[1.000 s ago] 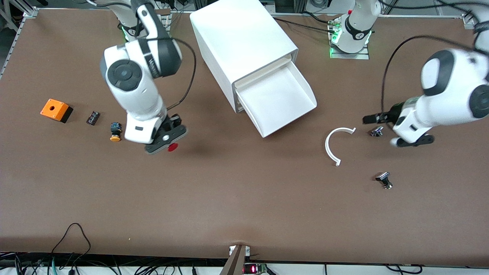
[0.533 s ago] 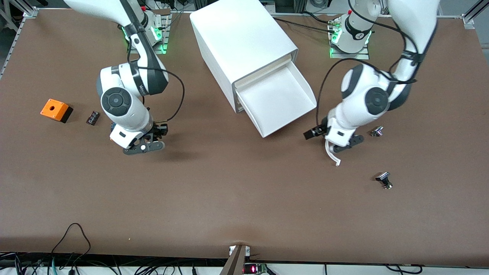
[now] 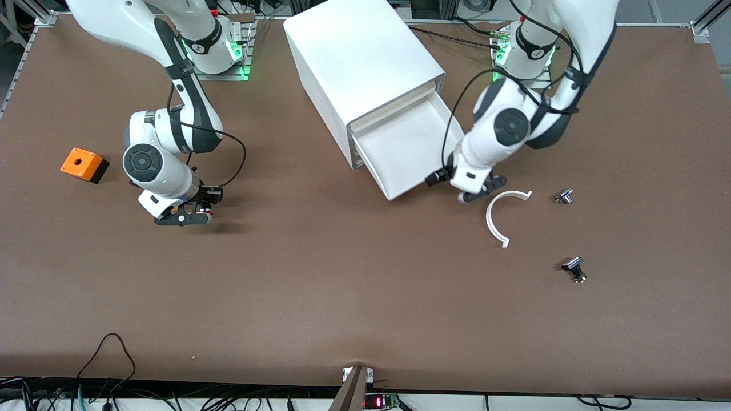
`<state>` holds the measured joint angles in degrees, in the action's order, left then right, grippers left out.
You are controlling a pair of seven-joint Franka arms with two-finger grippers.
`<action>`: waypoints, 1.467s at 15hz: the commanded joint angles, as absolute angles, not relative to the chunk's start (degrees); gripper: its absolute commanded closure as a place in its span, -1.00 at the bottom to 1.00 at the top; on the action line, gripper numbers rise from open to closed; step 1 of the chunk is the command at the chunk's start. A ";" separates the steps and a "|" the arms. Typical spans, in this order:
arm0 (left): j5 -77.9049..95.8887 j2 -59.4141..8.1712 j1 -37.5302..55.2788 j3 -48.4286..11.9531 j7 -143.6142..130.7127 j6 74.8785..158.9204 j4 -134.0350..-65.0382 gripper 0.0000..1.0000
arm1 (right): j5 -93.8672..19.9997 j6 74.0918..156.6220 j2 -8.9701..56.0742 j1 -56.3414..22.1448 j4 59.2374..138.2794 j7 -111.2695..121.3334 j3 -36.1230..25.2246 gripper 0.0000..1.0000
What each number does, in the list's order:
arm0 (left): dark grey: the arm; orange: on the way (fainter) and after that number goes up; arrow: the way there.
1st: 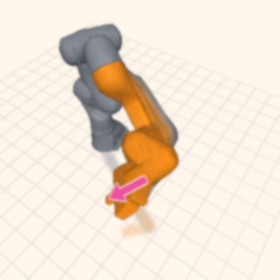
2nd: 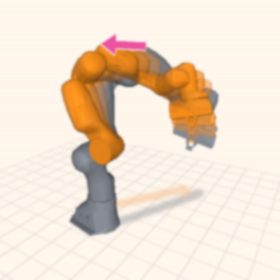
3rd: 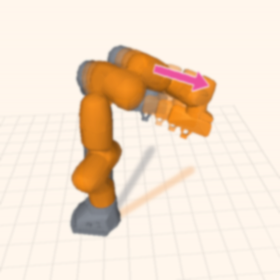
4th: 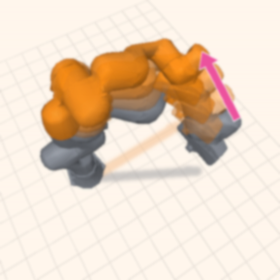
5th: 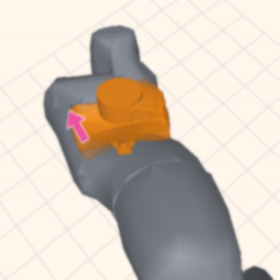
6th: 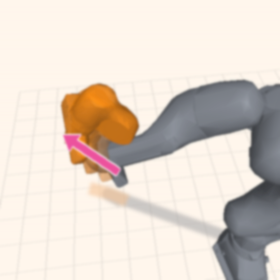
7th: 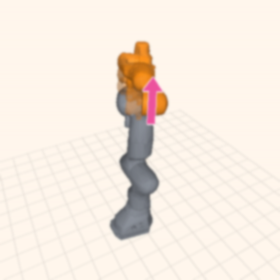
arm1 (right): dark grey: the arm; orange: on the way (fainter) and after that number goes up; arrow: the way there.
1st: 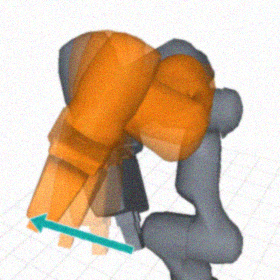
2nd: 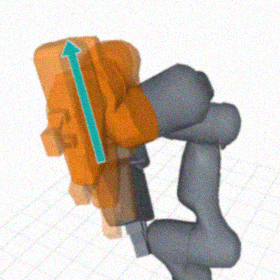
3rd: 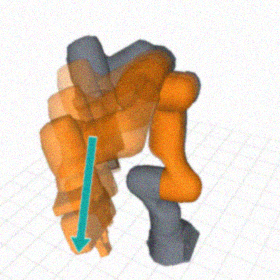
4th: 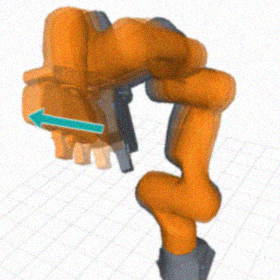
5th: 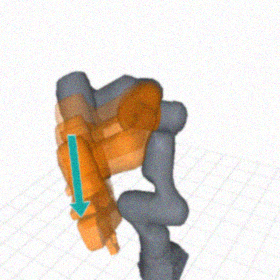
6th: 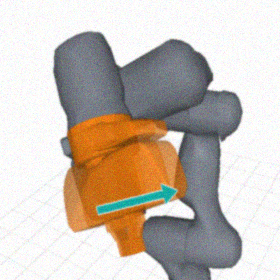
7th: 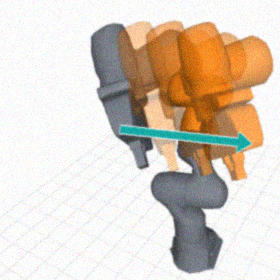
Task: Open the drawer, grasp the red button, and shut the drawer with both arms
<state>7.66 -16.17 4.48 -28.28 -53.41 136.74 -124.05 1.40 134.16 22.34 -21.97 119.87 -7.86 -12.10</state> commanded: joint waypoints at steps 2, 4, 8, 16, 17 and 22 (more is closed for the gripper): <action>11.41 -9.58 4.92 -36.80 -56.69 134.83 -130.34 -1.00 | 1.41 136.23 23.90 -21.27 120.50 -7.47 -11.25 0.17; 12.83 -9.58 5.01 -40.94 -56.34 132.29 -130.34 -1.00 | 1.41 135.79 23.82 -20.83 120.32 -7.47 -11.34 0.07; 12.83 -9.40 4.92 -42.63 -56.34 132.10 -130.34 -1.00 | 1.32 135.09 23.12 -20.74 119.89 -7.47 -11.42 -0.74; 9.67 -3.18 -6.85 -28.33 -30.40 132.12 -125.51 -1.00 | 0.88 107.80 19.69 -20.65 101.29 -8.17 -11.51 -1.00; 9.67 -1.86 -7.46 -24.99 -23.45 129.32 -124.12 -1.00 | 0.44 104.01 19.69 -20.65 97.33 -8.17 -11.51 -1.00; 9.49 3.60 -7.91 -9.78 4.19 106.84 -111.30 -1.00 | -2.64 95.36 19.86 -17.85 83.34 -7.74 -11.34 -1.00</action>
